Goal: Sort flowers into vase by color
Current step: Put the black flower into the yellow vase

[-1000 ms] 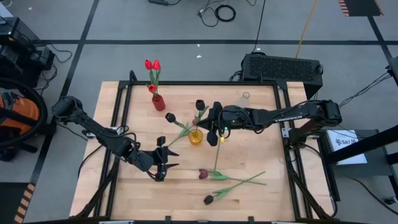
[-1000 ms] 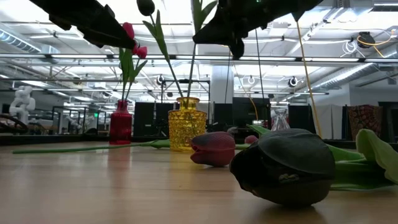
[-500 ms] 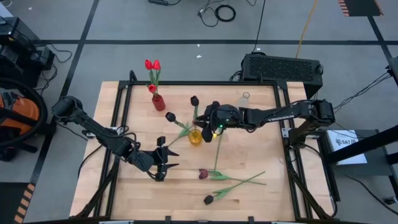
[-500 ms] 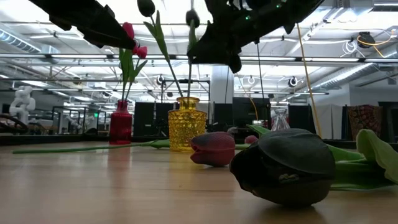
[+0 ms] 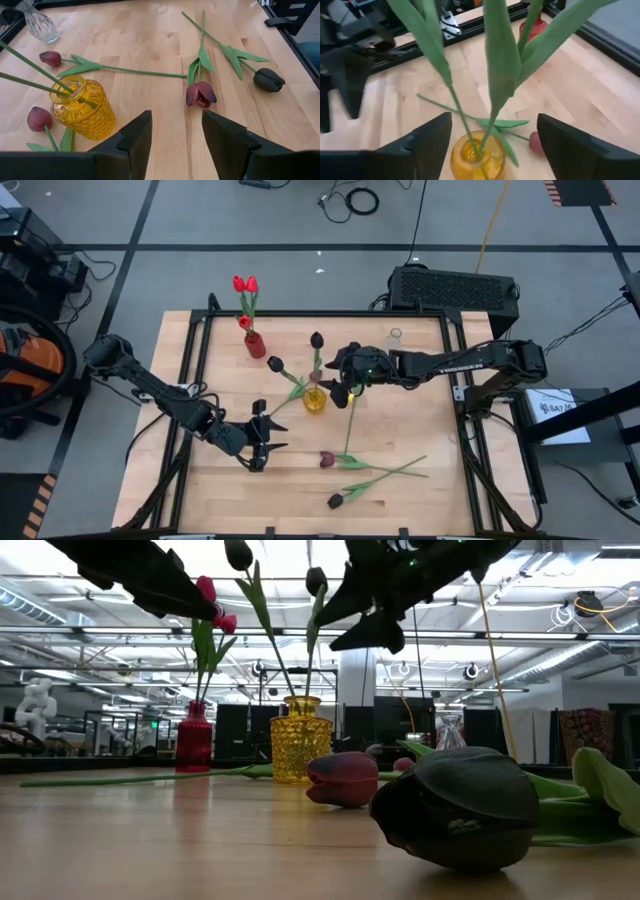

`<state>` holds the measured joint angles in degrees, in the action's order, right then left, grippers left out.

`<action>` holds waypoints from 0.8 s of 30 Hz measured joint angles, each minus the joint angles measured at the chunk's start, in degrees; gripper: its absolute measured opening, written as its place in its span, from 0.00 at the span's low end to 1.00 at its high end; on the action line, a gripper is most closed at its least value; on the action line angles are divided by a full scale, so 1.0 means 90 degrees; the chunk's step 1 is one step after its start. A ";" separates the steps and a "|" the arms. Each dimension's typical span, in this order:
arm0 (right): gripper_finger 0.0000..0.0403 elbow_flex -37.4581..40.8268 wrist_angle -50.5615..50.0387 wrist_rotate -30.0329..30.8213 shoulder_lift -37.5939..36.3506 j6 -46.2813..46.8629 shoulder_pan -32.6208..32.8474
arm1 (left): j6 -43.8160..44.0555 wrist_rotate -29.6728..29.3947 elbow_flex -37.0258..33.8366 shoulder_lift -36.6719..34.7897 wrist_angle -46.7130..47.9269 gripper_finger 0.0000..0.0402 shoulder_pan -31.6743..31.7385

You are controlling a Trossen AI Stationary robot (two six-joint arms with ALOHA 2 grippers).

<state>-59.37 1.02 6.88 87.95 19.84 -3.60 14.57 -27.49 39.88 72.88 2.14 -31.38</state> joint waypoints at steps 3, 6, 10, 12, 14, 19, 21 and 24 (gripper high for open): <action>0.75 0.0000 -0.0343 -0.0133 -0.0265 0.0046 0.0000 | 0.0004 0.0000 0.0000 0.0000 -0.0001 0.45 0.0000; 0.78 0.0000 -0.0679 -0.0138 -0.0566 0.0055 0.0022 | 0.0005 0.0000 0.0000 0.0000 -0.0008 0.45 0.0000; 0.78 0.0000 -0.1377 -0.0124 -0.1193 -0.0005 0.0148 | 0.0005 0.0000 0.0001 0.0000 -0.0010 0.45 0.0000; 0.78 0.0000 -0.1966 -0.0106 -0.1542 -0.0020 0.0359 | 0.0005 -0.0002 0.0000 0.0000 0.0007 0.45 -0.0014; 0.78 0.0000 -0.2496 -0.0005 -0.1854 0.0127 0.0685 | -0.0031 -0.0002 0.0000 0.0000 0.0010 0.45 -0.0017; 0.78 0.0000 -0.3173 0.0613 -0.2250 0.0563 0.1907 | -0.0032 0.0000 0.0000 0.0000 -0.0040 0.45 -0.0007; 0.78 0.0000 -0.3333 0.0745 -0.2203 0.0739 0.2505 | 0.0000 -0.0002 0.0000 0.0000 -0.0050 0.45 -0.0007; 0.78 0.0000 -0.3318 0.0920 -0.1936 0.0994 0.3407 | 0.0001 0.0000 0.0000 0.0000 -0.0115 0.45 -0.0010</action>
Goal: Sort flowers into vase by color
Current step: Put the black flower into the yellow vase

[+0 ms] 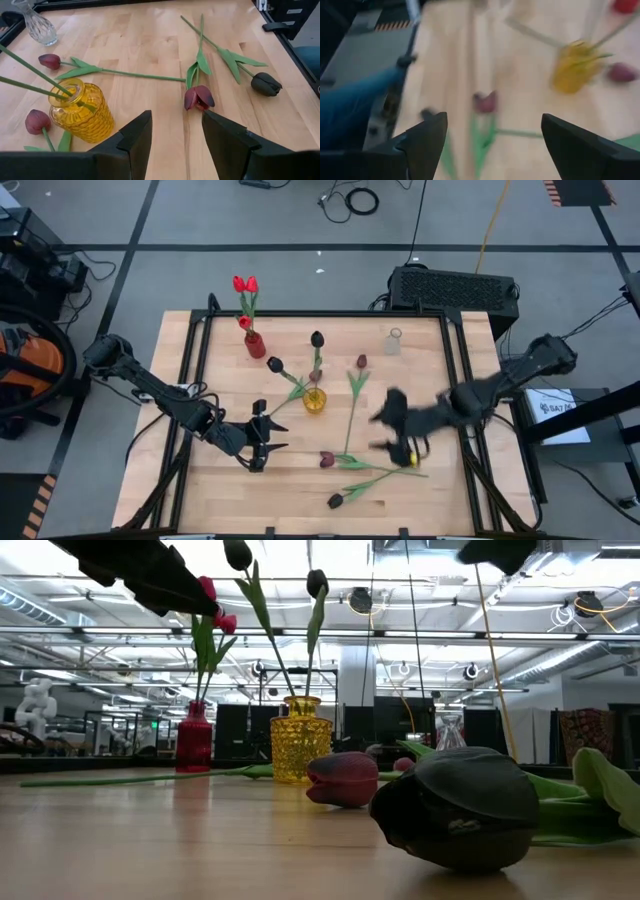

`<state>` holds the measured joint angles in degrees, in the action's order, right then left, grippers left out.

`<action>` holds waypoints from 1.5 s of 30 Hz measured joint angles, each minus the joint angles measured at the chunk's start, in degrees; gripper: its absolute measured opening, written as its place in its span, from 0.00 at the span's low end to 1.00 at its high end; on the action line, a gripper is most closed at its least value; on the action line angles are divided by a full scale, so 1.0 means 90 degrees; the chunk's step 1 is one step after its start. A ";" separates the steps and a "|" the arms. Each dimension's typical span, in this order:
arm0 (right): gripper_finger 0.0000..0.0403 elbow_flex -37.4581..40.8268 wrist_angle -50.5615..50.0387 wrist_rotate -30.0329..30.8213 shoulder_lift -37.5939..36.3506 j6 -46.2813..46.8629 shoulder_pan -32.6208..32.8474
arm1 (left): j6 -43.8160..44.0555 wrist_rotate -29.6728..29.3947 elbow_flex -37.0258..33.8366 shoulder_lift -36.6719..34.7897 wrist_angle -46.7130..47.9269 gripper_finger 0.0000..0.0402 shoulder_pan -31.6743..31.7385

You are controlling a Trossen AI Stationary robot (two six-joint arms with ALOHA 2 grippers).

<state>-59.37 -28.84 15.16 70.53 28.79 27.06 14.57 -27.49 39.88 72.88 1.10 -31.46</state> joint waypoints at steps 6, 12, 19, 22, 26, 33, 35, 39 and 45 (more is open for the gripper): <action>0.78 0.0002 -0.0104 0.0822 0.1038 0.0327 0.1479 | 0.0002 -0.0049 0.0000 0.0000 -0.0129 0.45 -0.0002; 0.78 0.0002 0.0071 0.0853 0.2213 0.0594 0.1991 | -0.0049 -0.0126 0.0000 0.0000 -0.0310 0.45 0.0002; 0.78 0.0002 0.0076 0.0278 0.3210 0.0744 0.1902 | -0.0178 -0.0141 0.0002 0.0000 -0.0362 0.45 -0.0001; 0.76 0.0002 0.0266 -0.0001 0.3390 0.0747 0.1834 | -0.0283 -0.0142 0.0001 0.0000 -0.0359 0.45 -0.0001; 0.67 0.0002 0.0427 -0.0054 0.3504 0.0747 0.1735 | -0.0367 -0.0145 0.0002 0.0000 -0.0357 0.45 0.0000; 0.46 0.0002 0.0428 -0.0117 0.3732 0.0844 0.1654 | -0.0365 -0.0145 0.0002 0.0000 -0.0357 0.45 0.0000; 0.40 0.0002 0.0445 -0.0183 0.3809 0.0834 0.1654 | -0.0365 -0.0143 0.0002 0.0000 -0.0357 0.45 0.0000; 0.29 0.0002 0.0456 -0.0191 0.3861 0.0820 0.1638 | -0.0365 -0.0144 0.0002 0.0000 -0.0356 0.45 -0.0001; 0.10 0.0002 0.0458 -0.0238 0.3863 0.0798 0.1555 | -0.0365 -0.0145 0.0002 0.0000 -0.0359 0.45 -0.0002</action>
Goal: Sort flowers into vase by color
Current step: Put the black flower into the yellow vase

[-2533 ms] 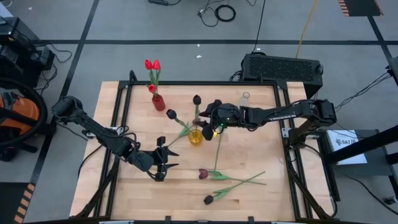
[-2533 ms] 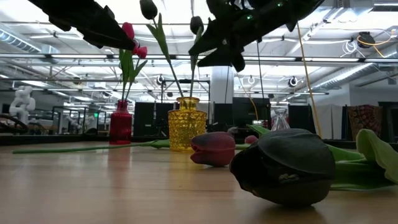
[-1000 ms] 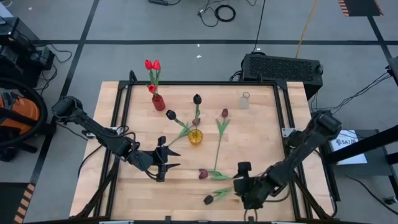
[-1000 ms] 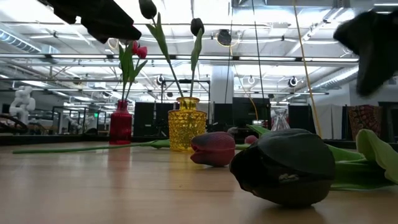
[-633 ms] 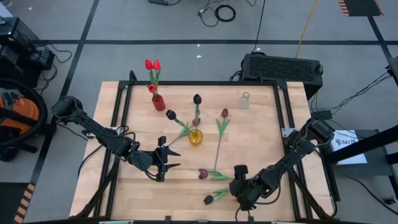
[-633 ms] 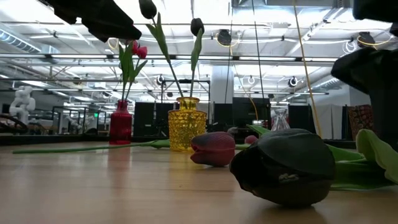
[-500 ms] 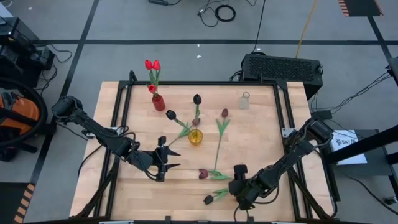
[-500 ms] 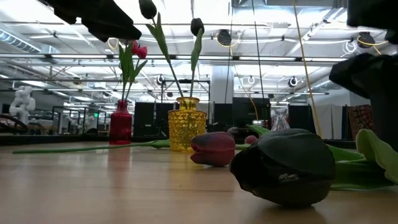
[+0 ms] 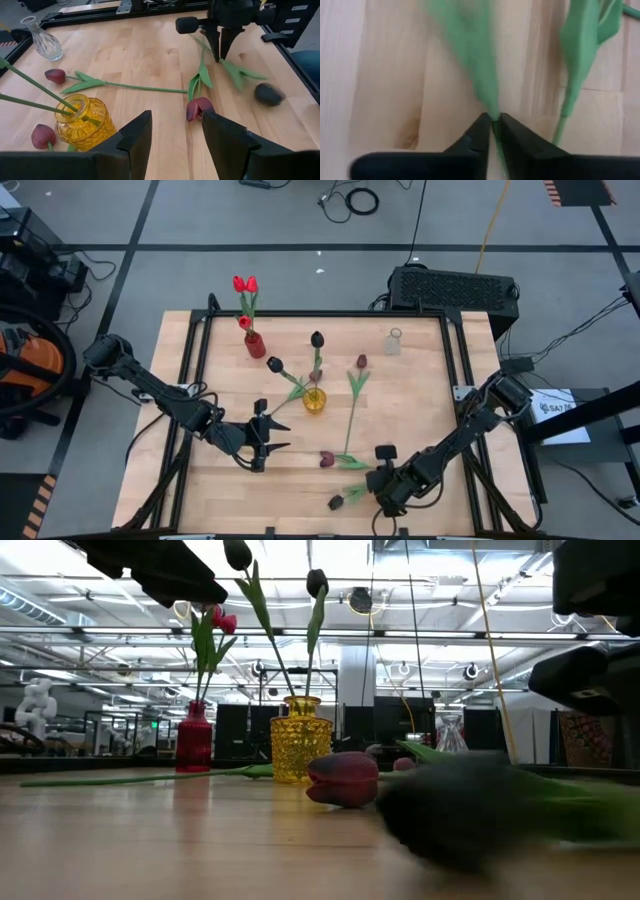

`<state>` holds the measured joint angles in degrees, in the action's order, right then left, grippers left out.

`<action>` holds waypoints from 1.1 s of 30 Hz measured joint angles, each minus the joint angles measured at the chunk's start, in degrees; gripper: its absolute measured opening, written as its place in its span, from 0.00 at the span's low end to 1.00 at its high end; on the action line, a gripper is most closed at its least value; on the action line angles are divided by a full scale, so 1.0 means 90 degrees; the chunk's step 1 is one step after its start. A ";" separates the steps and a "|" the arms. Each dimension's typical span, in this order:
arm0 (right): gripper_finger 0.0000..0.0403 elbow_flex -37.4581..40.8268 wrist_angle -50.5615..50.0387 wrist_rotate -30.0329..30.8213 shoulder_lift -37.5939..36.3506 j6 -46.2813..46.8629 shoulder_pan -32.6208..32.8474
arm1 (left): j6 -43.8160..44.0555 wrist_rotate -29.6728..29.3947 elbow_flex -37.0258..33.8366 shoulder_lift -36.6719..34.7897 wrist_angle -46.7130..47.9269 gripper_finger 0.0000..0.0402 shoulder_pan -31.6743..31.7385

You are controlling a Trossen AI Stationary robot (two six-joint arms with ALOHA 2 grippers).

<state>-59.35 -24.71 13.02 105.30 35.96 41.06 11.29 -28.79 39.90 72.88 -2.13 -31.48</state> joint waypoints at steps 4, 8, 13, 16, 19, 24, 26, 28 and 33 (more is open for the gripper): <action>0.02 -0.0002 -0.0007 -0.0002 -0.0004 -0.0045 -0.0045 | 0.0002 0.0001 0.0000 0.0000 0.0001 0.45 0.0000; 0.03 -0.0010 -0.0057 -0.0159 -0.0161 -0.0116 -0.0073 | -0.0003 0.0000 0.0000 0.0000 0.0000 0.45 0.0002; 0.01 -0.0309 -0.0017 -0.0277 -0.0661 -0.0467 -0.0068 | -0.0007 0.0002 0.0000 0.0000 0.0000 0.45 0.0001; 0.01 -0.0505 -0.0004 -0.0192 -0.1051 -0.0917 -0.0065 | -0.0008 0.0000 0.0000 0.0000 -0.0013 0.45 0.0000; 0.01 -0.0601 0.0042 0.0422 -0.1570 -0.1459 -0.0068 | -0.0005 -0.0003 0.0000 0.0000 -0.0048 0.45 0.0000; 0.00 -0.0602 0.0153 0.1591 -0.2274 -0.2152 -0.0105 | -0.0005 -0.0005 0.0000 0.0000 -0.0051 0.45 0.0000; 0.00 -0.0602 0.0248 0.1887 -0.2493 -0.2367 -0.0153 | -0.0003 -0.0005 0.0000 0.0000 -0.0061 0.45 0.0000; 0.00 -0.0602 0.0417 0.2100 -0.2654 -0.2594 -0.0209 | -0.0010 -0.0017 0.0000 0.0000 -0.0133 0.45 0.0000; 0.00 -0.0593 0.1670 0.2436 -0.2929 -0.3597 -0.0412 | -0.0346 -0.0024 0.0000 0.0002 -0.0973 0.45 0.0002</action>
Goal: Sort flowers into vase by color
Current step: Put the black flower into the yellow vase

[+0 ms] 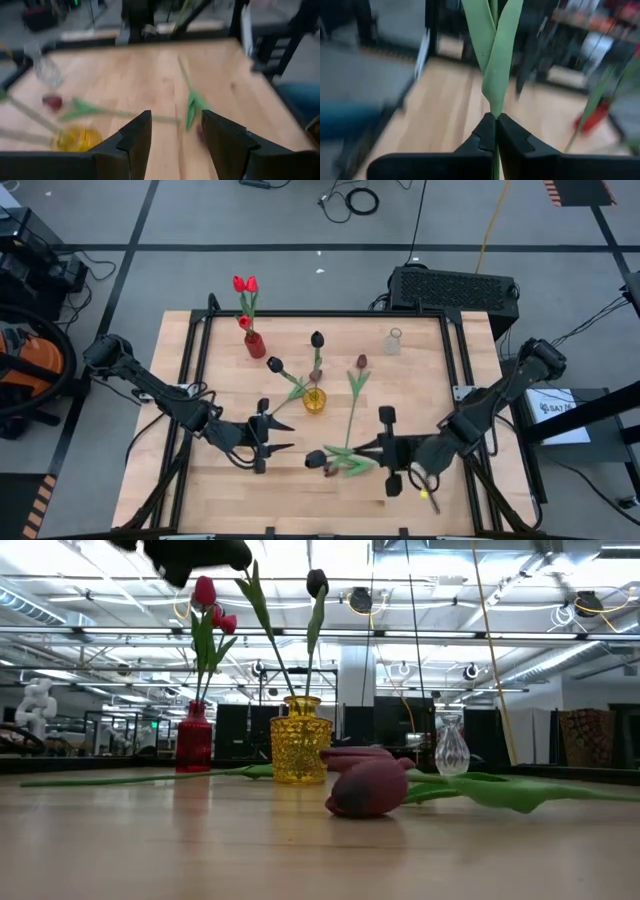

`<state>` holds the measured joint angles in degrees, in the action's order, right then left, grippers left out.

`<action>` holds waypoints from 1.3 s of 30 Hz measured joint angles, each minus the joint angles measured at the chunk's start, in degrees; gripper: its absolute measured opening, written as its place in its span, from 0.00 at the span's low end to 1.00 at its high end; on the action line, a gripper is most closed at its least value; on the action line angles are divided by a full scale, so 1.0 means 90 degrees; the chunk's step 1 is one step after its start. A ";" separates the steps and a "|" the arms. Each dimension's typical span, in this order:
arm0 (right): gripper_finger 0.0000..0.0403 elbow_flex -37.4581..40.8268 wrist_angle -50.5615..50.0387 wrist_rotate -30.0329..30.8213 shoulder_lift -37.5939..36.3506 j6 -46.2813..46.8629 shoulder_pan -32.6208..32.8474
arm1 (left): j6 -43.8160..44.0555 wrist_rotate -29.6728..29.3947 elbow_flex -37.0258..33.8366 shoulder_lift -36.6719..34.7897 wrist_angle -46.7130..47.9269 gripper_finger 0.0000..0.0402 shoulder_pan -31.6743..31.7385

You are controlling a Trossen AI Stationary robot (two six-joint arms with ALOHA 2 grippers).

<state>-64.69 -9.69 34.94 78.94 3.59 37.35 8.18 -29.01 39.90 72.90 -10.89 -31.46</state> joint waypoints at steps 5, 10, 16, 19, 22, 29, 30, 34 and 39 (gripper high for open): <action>0.00 0.0000 0.2329 -0.0059 -0.0040 -0.1430 -0.0289 | -0.0707 -0.0001 0.0000 0.0000 -0.1450 0.45 -0.0002; 0.00 0.0158 0.4775 -0.0369 0.0083 -0.2544 -0.0814 | -0.1193 -0.0002 0.0006 0.0024 -0.2599 0.45 -0.0002; 0.00 0.0618 0.6433 -0.1587 0.0595 -0.1996 -0.1530 | -0.1449 -0.0098 0.0007 0.0024 -0.3086 0.45 -0.0002; 0.00 0.0680 0.6804 -0.1618 0.0982 -0.1643 -0.1713 | -0.1469 -0.0206 0.0007 0.0095 -0.3168 0.45 0.0010; 0.00 0.0680 0.7453 -0.1870 0.1333 -0.1324 -0.1795 | -0.1515 -0.0346 0.0007 0.0317 -0.3336 0.45 0.0112; 0.00 0.0680 0.8429 -0.1943 0.1977 -0.1255 -0.1801 | -0.1641 -0.0344 0.0007 0.0776 -0.3741 0.45 0.0342; 0.00 0.0680 0.8431 -0.1930 0.2005 -0.1262 -0.1805 | -0.1641 -0.0272 0.0007 0.0788 -0.3750 0.45 0.0345; 0.00 0.0680 0.8421 -0.1915 0.2090 -0.1304 -0.1815 | -0.1646 0.0008 0.0007 0.0835 -0.3742 0.45 0.0345; 0.00 0.0678 0.8483 -0.1898 0.2086 -0.1373 -0.1924 | -0.1626 0.0327 0.0007 0.0932 -0.3756 0.45 0.0409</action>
<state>-58.59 66.65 17.86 97.71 -8.77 20.04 -6.46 -26.06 39.97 81.29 -44.69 -27.78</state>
